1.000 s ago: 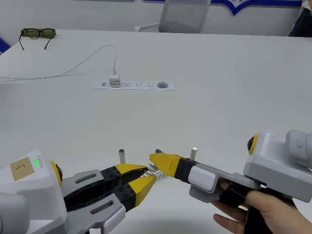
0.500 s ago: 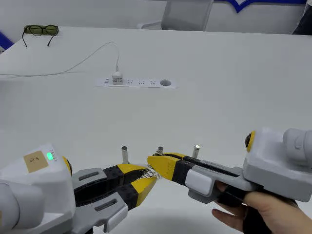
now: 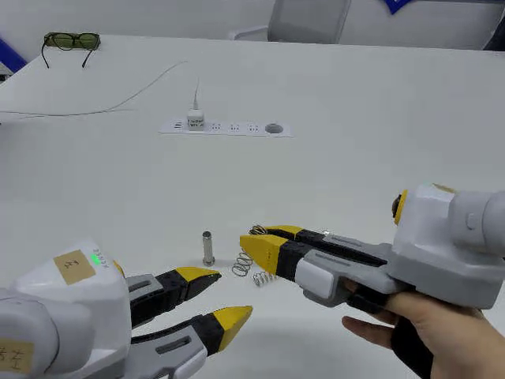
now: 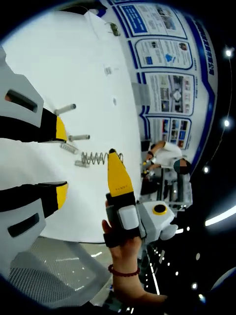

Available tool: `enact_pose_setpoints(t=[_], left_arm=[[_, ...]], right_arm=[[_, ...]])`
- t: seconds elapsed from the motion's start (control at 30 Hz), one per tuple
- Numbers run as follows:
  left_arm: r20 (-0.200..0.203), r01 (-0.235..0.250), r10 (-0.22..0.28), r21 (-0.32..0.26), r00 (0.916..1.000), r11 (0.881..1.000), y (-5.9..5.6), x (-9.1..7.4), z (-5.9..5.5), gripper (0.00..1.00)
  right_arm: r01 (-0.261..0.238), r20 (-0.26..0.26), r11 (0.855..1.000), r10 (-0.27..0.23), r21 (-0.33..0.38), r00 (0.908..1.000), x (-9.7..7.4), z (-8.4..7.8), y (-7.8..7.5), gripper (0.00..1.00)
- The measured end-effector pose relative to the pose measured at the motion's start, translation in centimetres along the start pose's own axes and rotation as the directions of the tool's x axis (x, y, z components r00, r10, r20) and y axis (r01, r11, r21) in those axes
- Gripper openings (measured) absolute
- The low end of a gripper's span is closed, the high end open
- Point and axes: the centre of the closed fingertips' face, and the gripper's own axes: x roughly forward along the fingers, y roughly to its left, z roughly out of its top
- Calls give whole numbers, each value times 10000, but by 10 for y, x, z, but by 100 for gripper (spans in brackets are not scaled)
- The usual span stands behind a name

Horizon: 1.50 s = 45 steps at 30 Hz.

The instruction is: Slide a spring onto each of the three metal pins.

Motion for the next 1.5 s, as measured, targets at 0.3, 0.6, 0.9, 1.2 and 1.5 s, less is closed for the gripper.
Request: enact_pose_setpoints(t=[0.3,0.6,0.9,1.2,1.5], left_arm=[[-165,-548,544,-285,9984,9981,12,-2,-8,47],[-278,-976,964,-436,9949,9943,20,-2,-13,61],[-357,-1188,1169,-541,9925,9914,23,-1,-18,74],[-423,-1505,1479,-687,9881,9862,31,-1,-20,85],[-600,-1685,1641,-760,9846,9828,36,-2,-25,94]], right_arm=[[297,-171,9920,-320,-1224,9993,17,7,-13,11],[494,-246,9828,-546,-1779,9982,38,12,-23,11],[792,-323,9829,-857,-1660,9958,58,7,-39,11],[919,-528,9796,-1028,-1787,9933,73,-2,-50,11],[1095,-721,9738,-1260,-1995,9894,88,-13,-58,12]])
